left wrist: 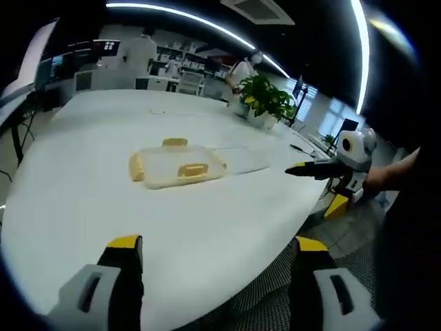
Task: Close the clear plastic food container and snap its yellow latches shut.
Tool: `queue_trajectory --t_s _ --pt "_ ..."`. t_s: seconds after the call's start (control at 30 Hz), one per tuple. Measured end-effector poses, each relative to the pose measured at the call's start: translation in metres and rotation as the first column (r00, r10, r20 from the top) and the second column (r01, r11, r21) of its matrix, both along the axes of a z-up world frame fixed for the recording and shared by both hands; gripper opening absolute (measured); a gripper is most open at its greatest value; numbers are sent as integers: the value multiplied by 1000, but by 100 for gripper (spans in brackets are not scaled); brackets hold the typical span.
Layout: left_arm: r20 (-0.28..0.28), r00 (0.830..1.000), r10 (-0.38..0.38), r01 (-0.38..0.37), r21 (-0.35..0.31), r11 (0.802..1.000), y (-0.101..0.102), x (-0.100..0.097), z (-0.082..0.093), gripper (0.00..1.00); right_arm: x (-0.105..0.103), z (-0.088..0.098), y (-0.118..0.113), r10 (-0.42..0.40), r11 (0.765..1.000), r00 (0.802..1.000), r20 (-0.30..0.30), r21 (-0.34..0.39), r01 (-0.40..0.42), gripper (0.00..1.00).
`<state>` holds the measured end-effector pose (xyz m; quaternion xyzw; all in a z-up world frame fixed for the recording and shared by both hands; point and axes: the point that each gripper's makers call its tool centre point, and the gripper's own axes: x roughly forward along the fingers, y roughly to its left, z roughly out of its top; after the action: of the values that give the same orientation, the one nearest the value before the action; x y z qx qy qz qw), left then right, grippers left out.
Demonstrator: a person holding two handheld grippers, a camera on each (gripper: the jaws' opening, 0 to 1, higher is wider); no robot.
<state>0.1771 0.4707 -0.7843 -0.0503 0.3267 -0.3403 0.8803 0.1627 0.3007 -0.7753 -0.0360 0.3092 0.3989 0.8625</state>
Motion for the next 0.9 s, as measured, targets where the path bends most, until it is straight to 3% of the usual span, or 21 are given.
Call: queue_trajectory --t_s 0.37,0.63,0.9 --pt "-18 1000 -8 9 2 1000 -1 -3 -2 83 -2 -2 -1 -1 1000 1000 -13 -7 1 95" --pt "-21 1000 -6 6 -6 1000 0 -2 -2 81 1 3 1 7 1000 1000 9 6 -7 93" --pt "-23 1000 11 -12 -26 1000 3 0 0 80 18 19 -9 -81 995 997 18 68 80 89"
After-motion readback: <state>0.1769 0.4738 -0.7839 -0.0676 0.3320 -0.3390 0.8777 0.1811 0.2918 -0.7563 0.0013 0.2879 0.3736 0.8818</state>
